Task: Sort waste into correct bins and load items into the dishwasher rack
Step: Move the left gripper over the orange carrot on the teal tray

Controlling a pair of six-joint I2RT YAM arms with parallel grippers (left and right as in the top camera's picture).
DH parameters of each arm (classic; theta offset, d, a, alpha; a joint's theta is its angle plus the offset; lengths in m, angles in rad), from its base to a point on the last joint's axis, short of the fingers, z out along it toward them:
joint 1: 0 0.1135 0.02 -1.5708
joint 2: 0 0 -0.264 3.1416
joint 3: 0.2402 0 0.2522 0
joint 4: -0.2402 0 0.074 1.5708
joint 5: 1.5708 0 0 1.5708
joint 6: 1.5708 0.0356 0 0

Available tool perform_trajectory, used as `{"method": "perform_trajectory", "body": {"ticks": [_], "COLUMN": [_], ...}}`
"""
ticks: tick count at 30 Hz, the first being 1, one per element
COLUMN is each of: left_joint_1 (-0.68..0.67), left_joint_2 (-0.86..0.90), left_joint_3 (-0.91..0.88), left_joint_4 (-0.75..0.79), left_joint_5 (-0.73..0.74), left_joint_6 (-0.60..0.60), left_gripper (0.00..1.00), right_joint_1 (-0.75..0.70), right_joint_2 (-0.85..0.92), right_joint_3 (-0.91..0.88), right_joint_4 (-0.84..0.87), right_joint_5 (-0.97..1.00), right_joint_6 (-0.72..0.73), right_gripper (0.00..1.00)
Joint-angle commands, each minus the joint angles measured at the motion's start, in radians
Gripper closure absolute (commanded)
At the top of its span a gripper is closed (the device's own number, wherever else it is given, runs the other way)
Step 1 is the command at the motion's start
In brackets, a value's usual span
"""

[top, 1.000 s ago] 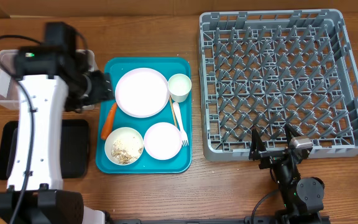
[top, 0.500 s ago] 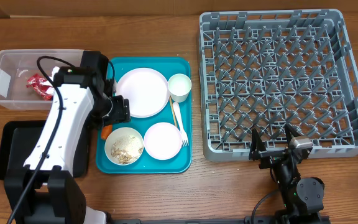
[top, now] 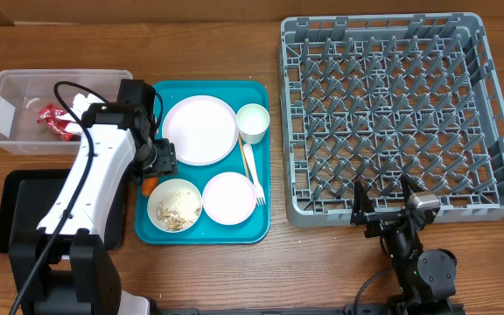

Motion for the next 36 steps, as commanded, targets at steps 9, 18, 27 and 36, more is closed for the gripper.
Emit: {"method": "perform_trajectory", "body": {"ticks": [9, 18, 27, 36], "left_joint_1": [0.0, 0.0, 0.0, 0.0], "left_joint_2": [0.006, 0.006, 0.006, 0.007], "left_joint_3": [-0.019, -0.097, -0.115, -0.144], "left_joint_4": [0.046, 0.132, 0.177, 0.224], "left_joint_5": [-0.046, -0.046, -0.046, -0.073], "left_joint_6": [0.137, 0.211, 0.243, 0.247], "left_gripper": [0.32, 0.34, 0.45, 0.48], "right_joint_1": [-0.004, -0.004, -0.004, -0.004], "right_joint_2": [-0.01, -0.01, -0.01, -0.01], "right_joint_3": [-0.01, -0.01, -0.01, -0.01], "right_joint_4": [0.006, 0.006, 0.006, 0.006], "right_joint_5": [-0.006, -0.006, -0.006, -0.006], "right_joint_6": [-0.003, -0.003, -0.003, -0.003], "right_gripper": [0.0, 0.0, 0.0, 0.0]}}
